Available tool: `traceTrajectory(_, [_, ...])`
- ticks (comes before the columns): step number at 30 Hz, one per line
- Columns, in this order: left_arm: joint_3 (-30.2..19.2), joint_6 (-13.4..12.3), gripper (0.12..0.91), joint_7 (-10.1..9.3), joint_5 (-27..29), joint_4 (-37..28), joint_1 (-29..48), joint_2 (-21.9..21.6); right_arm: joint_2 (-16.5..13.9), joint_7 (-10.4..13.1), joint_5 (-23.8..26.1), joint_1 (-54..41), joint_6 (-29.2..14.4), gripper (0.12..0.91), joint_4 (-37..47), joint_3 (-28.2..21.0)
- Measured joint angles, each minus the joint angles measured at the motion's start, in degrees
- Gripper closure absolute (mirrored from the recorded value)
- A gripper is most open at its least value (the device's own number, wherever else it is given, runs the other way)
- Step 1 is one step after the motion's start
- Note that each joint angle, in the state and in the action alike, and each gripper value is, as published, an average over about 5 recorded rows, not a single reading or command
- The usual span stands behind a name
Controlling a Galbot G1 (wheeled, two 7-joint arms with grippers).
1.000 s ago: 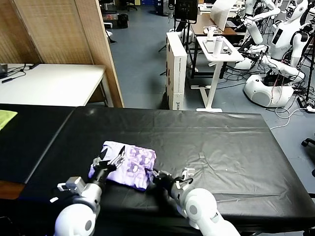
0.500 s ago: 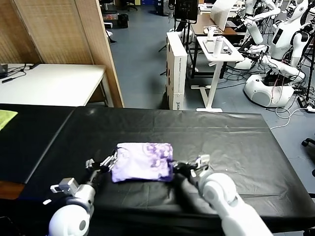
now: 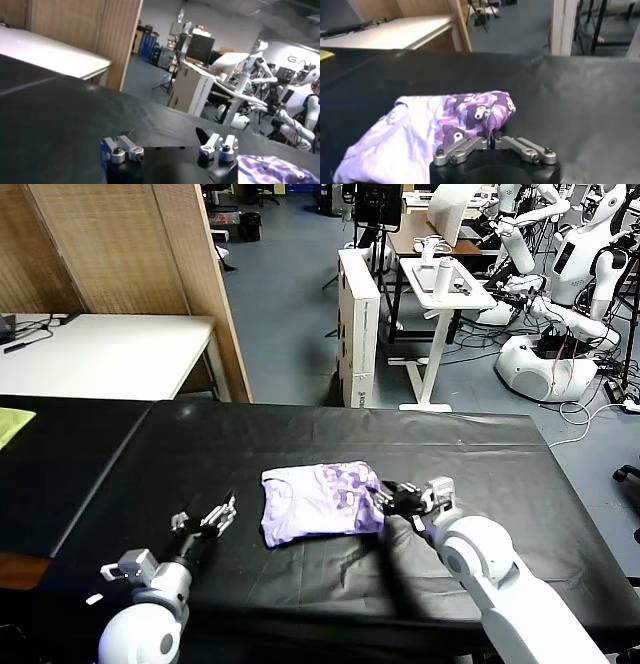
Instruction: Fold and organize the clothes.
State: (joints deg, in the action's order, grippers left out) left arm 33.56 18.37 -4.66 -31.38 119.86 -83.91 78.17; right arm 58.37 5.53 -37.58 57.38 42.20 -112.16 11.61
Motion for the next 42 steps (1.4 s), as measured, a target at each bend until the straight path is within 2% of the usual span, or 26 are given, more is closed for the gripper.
traceTrajectory(3, [0.3, -0.1, 0.123, 0.03, 0.0, -0.2, -0.2, 0.3, -1.3, -0.7, 2.2, 1.0, -0.1, 0.238, -1.0, 0.2])
traceTrajectory(5, [0.5, -0.3, 0.123, 0.07, 0.0, -0.3, -0.5, 0.6, -1.7, -0.8, 4.2, 1.4, -1.7, 0.149, -0.9, 0.1])
traceTrajectory(7, [0.6, -0.5, 0.123, 0.11, 0.0, -0.3, -0.8, 0.8, -1.5, -0.8, 6.4, 1.4, -5.3, 0.129, -0.2, -0.3])
traceTrajectory(12, [1.4, -1.1, 0.123, 0.2, 0.2, -0.3, -1.7, 1.6, 0.3, -1.4, 10.7, 1.1, -16.4, 0.119, 3.6, -1.9])
traceTrajectory(16, [2.3, -1.8, 0.123, 0.32, 0.2, -0.2, -2.7, 2.0, 1.9, -0.6, 13.2, 0.4, -20.3, 0.118, 6.4, -2.9])
traceTrajectory(20, [2.8, -2.2, 0.123, 0.4, 0.1, -0.2, -3.3, 2.5, 2.9, -0.3, 17.4, 0.0, -21.0, 0.118, 9.5, -3.6])
traceTrajectory(27, [2.9, -2.5, 0.123, 0.42, 0.2, 0.0, -3.8, 3.0, 3.1, -2.0, 25.0, 1.4, -18.1, 0.118, 12.3, -4.4])
traceTrajectory(30, [2.9, -2.7, 0.123, 0.52, 0.2, 0.2, -3.8, 3.0, 3.2, -1.1, 24.0, 1.9, -20.0, 0.118, 12.2, -3.9])
traceTrajectory(34, [2.8, -4.0, 0.123, 1.34, 0.8, 0.5, -4.2, 2.7, 2.6, 1.2, 18.7, 3.2, -24.9, 0.118, 9.9, -1.8])
traceTrajectory(38, [2.1, -7.3, 0.123, 1.14, 4.1, 0.5, -5.0, 1.5, 1.6, 1.8, 16.0, 6.1, -30.4, 0.118, 5.9, 1.8])
traceTrajectory(42, [1.5, -11.6, 0.123, 0.63, 6.9, 0.8, -6.3, -0.5, 1.6, 1.7, 18.4, 11.7, -36.4, 0.118, 1.4, 6.5])
